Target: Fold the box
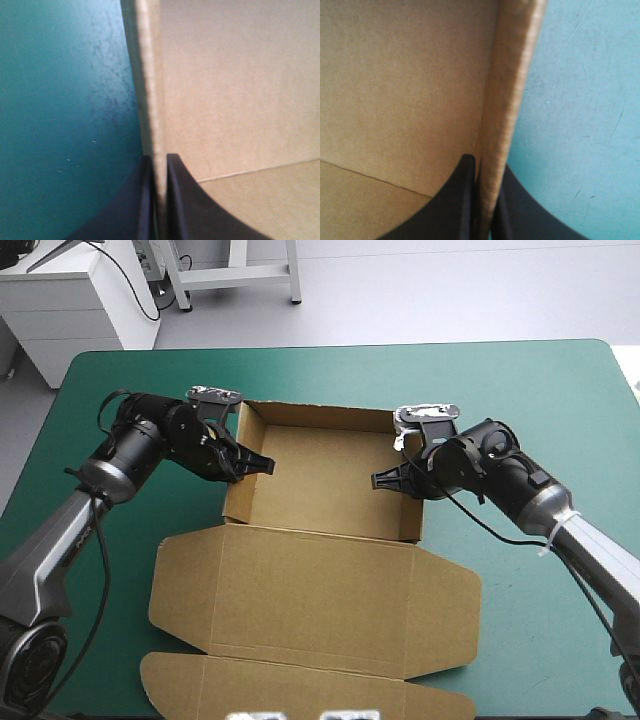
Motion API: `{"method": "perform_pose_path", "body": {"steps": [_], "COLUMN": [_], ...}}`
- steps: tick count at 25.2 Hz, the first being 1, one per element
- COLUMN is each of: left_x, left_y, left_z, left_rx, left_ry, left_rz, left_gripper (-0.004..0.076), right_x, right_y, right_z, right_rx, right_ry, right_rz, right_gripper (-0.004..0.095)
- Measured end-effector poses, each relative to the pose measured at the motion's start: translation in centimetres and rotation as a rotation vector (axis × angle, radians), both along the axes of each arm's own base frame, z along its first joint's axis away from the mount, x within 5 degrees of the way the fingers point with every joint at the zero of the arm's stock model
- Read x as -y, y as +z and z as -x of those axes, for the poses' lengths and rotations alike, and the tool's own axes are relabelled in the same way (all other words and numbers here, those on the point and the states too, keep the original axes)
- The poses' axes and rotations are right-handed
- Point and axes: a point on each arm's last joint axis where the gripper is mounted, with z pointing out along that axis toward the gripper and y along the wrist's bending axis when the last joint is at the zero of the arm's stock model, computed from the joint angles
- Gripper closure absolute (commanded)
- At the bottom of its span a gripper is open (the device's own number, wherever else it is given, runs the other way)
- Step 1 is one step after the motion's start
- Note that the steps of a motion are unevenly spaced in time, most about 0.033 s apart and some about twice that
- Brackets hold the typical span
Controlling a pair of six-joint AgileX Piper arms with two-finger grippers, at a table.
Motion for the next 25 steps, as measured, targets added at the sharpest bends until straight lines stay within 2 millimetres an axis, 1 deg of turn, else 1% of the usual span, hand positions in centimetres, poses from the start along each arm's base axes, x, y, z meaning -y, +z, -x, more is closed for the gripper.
{"method": "perform_pose_path", "body": {"steps": [3, 5, 6, 8, 13, 16, 20, 22, 25], "left_x": [1.1, 1.5, 1.6, 1.8, 2.0, 2.1, 2.0, 2.0, 2.1], "left_y": [-2.3, -3.5, -3.7, -4.1, -5.1, -5.5, -5.6, -5.6, -5.6], "left_z": [-0.8, -1.3, -1.5, -2.0, -2.8, -3.1, -3.1, -3.1, -3.1], "left_rx": [-0.073, -0.114, -0.116, -0.122, -0.125, -0.127, -0.121, -0.118, -0.115], "left_ry": [0.008, 0.019, 0.031, 0.042, 0.052, 0.052, 0.017, 0.005, -0.009], "left_rz": [-0.053, -0.053, -0.048, -0.047, -0.055, -0.065, -0.082, -0.086, -0.087], "left_gripper": [0.0732, 0.0732, 0.0732, 0.0732, 0.0732, 0.0732, 0.0732, 0.0731, 0.0731], "right_x": [0.0, 0.4, 0.7, 1.1, 0.9, 0.6, 0.5, 0.4, 0.4], "right_y": [-1.5, -2.8, -3.5, -3.8, -3.9, -3.4, -2.6, -2.7, -3.2], "right_z": [-0.8, -1.8, -2.4, -3.5, -5.3, -6.0, -6.6, -6.7, -6.9], "right_rx": [-0.056, -0.106, -0.129, -0.16, -0.225, -0.234, -0.232, -0.242, -0.268], "right_ry": [-0.018, -0.038, -0.047, -0.052, -0.046, -0.038, -0.033, -0.032, -0.03], "right_rz": [0.02, 0.019, 0.006, -0.019, 0.006, 0.018, 0.029, 0.04, 0.061], "right_gripper": [0.0909, 0.0909, 0.0908, 0.0908, 0.0908, 0.0903, 0.0892, 0.0863, 0.0732]}}
